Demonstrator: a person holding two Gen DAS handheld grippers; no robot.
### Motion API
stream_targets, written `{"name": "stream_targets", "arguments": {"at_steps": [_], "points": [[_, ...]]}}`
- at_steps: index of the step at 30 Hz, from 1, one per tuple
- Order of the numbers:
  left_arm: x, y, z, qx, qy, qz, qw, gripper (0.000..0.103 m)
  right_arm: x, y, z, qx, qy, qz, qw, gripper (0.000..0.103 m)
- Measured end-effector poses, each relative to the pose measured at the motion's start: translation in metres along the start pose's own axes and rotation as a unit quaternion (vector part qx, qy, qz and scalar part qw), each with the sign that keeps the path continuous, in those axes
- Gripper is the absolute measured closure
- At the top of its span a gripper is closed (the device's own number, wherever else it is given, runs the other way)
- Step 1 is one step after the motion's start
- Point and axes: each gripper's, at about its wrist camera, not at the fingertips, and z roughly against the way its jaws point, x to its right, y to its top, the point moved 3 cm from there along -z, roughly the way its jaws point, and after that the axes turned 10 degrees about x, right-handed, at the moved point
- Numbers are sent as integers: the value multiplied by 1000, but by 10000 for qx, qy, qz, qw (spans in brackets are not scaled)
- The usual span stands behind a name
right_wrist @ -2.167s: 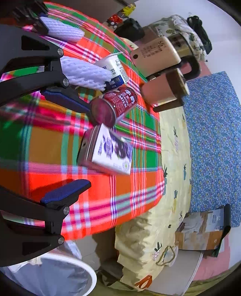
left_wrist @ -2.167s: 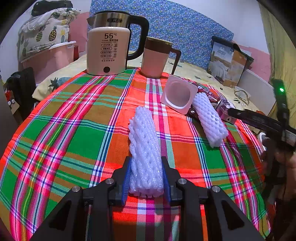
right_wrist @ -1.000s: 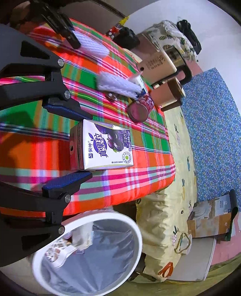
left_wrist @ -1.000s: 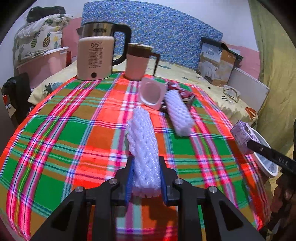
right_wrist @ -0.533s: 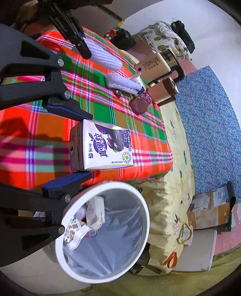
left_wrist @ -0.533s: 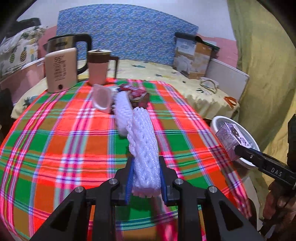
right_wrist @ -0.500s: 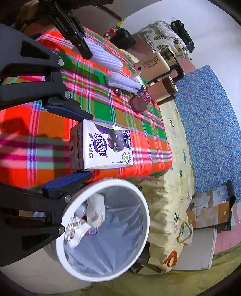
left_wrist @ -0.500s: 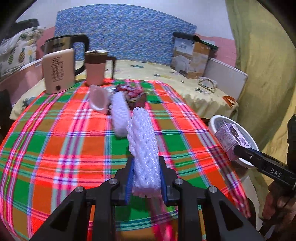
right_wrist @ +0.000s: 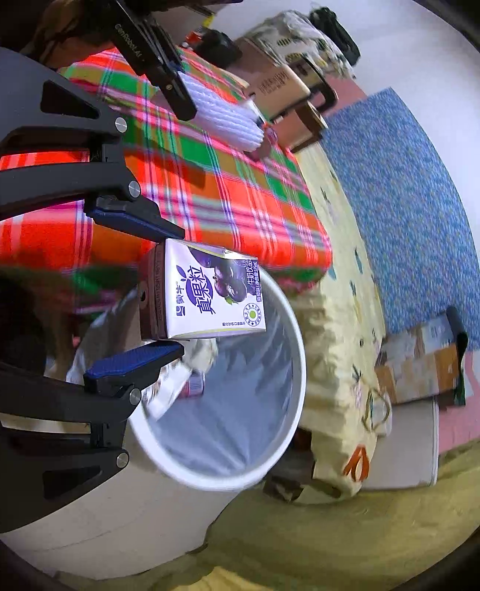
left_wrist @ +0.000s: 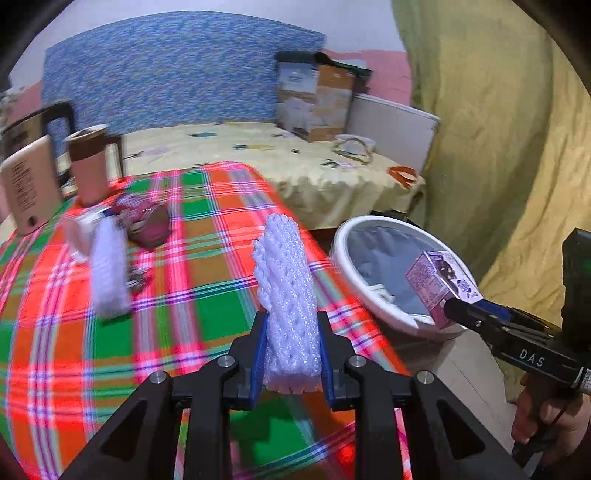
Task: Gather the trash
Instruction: 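Carry foam sleeve and carton over the white bin and open both tools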
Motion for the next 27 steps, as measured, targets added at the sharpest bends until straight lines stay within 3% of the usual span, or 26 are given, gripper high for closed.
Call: {"name": "stream_targets", "arguments": {"at_steps": [10,19,23,27], "points": [[63,11,-42,-167,-692,-434,9965,78,28,-1,2,-11,-295,-234,9993,46],[88,14,-71,-379,-1012,-498,9929,77,45,-3,0,-117,-434,-405,9982,46],[92,20,-77,-364,-1078,-443,9925,72,48,-2,0,-127,-452,-442,9979,45],[91,23,-76,-271,-1155,-353,9923,63,51,0,3,-10,-417,-520,9978,37]]}}
